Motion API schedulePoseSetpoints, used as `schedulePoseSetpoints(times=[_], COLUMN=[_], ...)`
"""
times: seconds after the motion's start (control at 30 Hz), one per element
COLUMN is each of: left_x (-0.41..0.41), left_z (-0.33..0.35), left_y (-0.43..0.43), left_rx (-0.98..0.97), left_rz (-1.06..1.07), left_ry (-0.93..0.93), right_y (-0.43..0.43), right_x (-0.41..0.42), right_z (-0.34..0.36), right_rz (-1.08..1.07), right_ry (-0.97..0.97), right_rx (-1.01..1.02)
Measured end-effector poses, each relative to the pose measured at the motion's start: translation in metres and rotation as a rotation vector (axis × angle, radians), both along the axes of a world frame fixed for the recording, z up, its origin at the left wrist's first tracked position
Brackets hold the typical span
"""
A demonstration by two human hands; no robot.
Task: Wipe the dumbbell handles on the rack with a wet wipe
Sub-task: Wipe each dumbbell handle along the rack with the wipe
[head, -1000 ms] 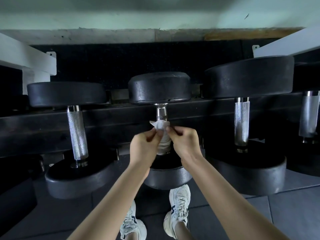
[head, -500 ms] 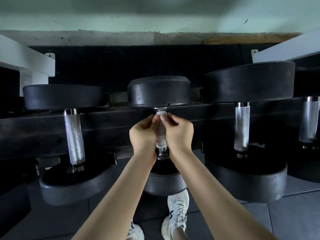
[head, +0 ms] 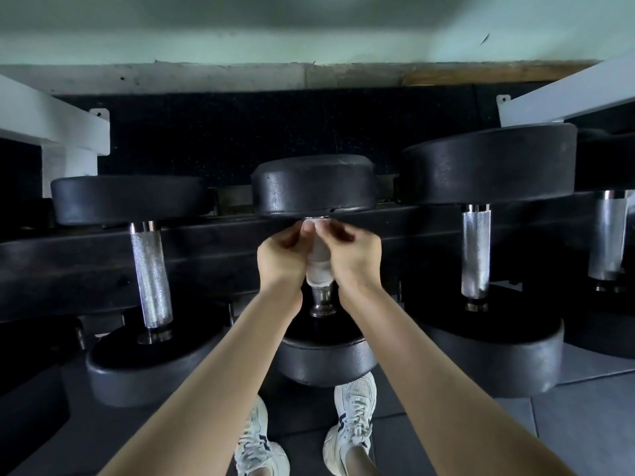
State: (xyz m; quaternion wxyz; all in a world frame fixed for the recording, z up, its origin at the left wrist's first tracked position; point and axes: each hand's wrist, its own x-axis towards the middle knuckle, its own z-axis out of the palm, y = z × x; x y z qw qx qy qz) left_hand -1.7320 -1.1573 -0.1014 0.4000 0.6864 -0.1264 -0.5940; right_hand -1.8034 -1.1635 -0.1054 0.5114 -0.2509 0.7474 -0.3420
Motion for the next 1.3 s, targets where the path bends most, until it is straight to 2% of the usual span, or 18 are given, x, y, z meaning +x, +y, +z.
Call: schedulePoseSetpoints(times=[0.13,0.23,0.4,0.53,0.63,0.87,1.0,1.1,1.3], left_x=[0.006,0.015,0.026,0.028,0.025,0.022,0.024,0.032,0.039], left_z=[-0.006,-0.010,-0.004,-0.009,-0.003,0.019,0.042,0.059,0.105], left_y=[0.006,0.012,0.018,0.032,0.032,0.040,0.045,0.047,0.062], left_rx=[-0.038,-0.007,-0.003,0.100,0.125,0.146,0.081,0.061,-0.024], left_rz=[-0.091,-0.221,-0.481,-0.861,-1.021,-0.923,-0.856,-0.809,-0.696], left_ry=[0.015,0.011,-0.037,-0.331,-0.542,-0.676,-0.702,-0.649,-0.474], right_y=[0.008,0.020,0.030,0.045,0.049,0.057,0.054,0.055,0.065], right_x=[-0.010,-0.021,-0.036,-0.034,-0.032,-0.034,-0.040,-0.043,-0.060], right_z=[0.002,0.005,0.003,0.003,0.008,0.024,0.037,0.058,0.111], right_rz=[0.112,0.219,0.521,0.824,0.826,0.768,0.717,0.615,0.585], right_ry=[-0.010,-0.050,0.170,0.473,0.486,0.496,0.448,0.334,0.301], right_rx=[-0.024,0.044,0.131,0.194,0.196,0.155,0.124,0.091,0.038])
